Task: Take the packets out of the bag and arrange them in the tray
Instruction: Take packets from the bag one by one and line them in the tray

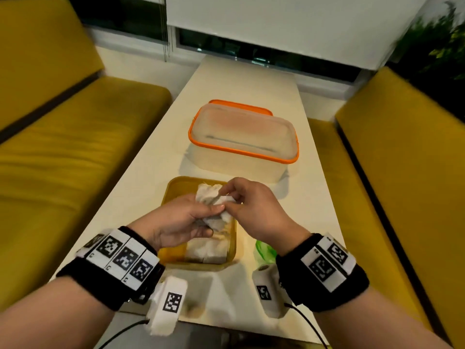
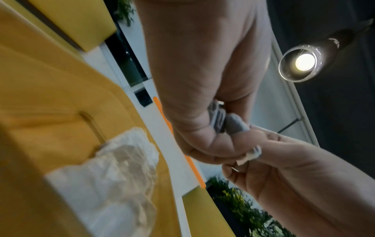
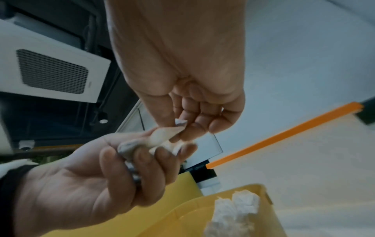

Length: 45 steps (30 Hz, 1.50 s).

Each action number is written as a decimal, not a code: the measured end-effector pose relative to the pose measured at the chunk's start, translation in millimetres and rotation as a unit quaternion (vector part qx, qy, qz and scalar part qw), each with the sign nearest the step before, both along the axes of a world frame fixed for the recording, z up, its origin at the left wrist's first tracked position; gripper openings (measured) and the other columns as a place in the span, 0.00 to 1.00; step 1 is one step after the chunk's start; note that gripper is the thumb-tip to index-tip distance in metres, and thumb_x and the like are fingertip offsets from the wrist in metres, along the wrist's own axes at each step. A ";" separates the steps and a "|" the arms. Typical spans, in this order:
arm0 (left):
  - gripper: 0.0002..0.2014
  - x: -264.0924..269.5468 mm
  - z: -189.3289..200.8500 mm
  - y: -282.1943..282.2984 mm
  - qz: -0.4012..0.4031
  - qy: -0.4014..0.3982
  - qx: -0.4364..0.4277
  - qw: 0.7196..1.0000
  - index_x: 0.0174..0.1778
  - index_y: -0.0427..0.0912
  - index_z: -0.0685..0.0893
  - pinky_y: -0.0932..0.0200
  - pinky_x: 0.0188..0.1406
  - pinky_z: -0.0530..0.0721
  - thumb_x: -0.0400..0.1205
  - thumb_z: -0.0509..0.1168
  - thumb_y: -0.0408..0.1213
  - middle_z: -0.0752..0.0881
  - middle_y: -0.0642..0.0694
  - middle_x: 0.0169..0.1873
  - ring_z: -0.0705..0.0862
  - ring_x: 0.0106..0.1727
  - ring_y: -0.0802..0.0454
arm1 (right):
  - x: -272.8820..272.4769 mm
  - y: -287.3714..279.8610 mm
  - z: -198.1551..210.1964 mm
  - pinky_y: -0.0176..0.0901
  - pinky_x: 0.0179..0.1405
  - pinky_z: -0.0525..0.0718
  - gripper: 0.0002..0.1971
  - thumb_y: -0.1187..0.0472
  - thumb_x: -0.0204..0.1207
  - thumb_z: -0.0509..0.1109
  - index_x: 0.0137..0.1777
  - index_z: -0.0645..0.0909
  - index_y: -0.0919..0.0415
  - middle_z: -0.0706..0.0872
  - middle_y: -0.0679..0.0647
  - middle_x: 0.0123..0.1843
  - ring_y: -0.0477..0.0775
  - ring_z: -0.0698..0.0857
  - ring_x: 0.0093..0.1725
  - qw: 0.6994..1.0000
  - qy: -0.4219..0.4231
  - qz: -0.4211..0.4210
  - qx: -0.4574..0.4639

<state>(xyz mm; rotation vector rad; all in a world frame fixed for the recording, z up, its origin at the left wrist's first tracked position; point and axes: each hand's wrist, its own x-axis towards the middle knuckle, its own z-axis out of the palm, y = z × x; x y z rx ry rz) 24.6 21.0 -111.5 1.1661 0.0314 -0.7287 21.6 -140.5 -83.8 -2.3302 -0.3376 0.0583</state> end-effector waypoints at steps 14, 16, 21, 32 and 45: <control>0.11 -7.0 -10.6 52.1 0.124 0.067 0.041 0.989 0.55 0.35 0.79 0.63 0.23 0.83 0.83 0.53 0.28 0.90 0.37 0.39 0.87 0.32 0.48 | 6.7 34.9 -26.7 0.53 0.56 0.63 0.08 0.60 0.78 0.64 0.52 0.82 0.51 0.80 0.50 0.43 0.56 0.76 0.50 0.875 0.078 0.198 -0.435; 0.10 -6.0 -11.0 54.0 0.121 0.065 0.045 0.989 0.57 0.35 0.78 0.63 0.24 0.84 0.84 0.54 0.27 0.90 0.36 0.43 0.88 0.36 0.47 | 6.1 40.2 -31.0 0.57 0.58 0.61 0.10 0.55 0.76 0.67 0.56 0.81 0.51 0.78 0.50 0.42 0.57 0.76 0.54 0.842 0.054 0.207 -0.496; 0.10 -3.7 -15.6 57.3 0.112 0.062 0.051 0.990 0.60 0.34 0.77 0.64 0.26 0.85 0.85 0.57 0.28 0.91 0.37 0.49 0.91 0.39 0.47 | 8.3 41.5 -43.3 0.60 0.62 0.62 0.18 0.50 0.72 0.71 0.60 0.78 0.52 0.83 0.53 0.54 0.58 0.74 0.60 0.837 0.027 0.195 -0.510; 0.08 -2.8 -16.7 48.1 0.043 -0.019 0.109 0.993 0.54 0.42 0.82 0.67 0.25 0.79 0.81 0.66 0.29 0.91 0.45 0.42 0.91 0.43 0.48 | 17.8 39.8 -19.7 0.40 0.50 0.78 0.16 0.48 0.73 0.73 0.59 0.81 0.52 0.82 0.44 0.47 0.46 0.81 0.47 0.995 0.016 0.027 -0.093; 0.02 -4.4 -15.0 61.4 0.073 -0.116 0.269 0.953 0.42 0.42 0.82 0.63 0.21 0.77 0.81 0.66 0.33 0.89 0.44 0.33 0.88 0.33 0.49 | 19.0 47.5 -33.5 0.32 0.33 0.72 0.02 0.59 0.72 0.75 0.45 0.86 0.54 0.82 0.47 0.39 0.48 0.79 0.42 0.969 0.159 0.077 -0.173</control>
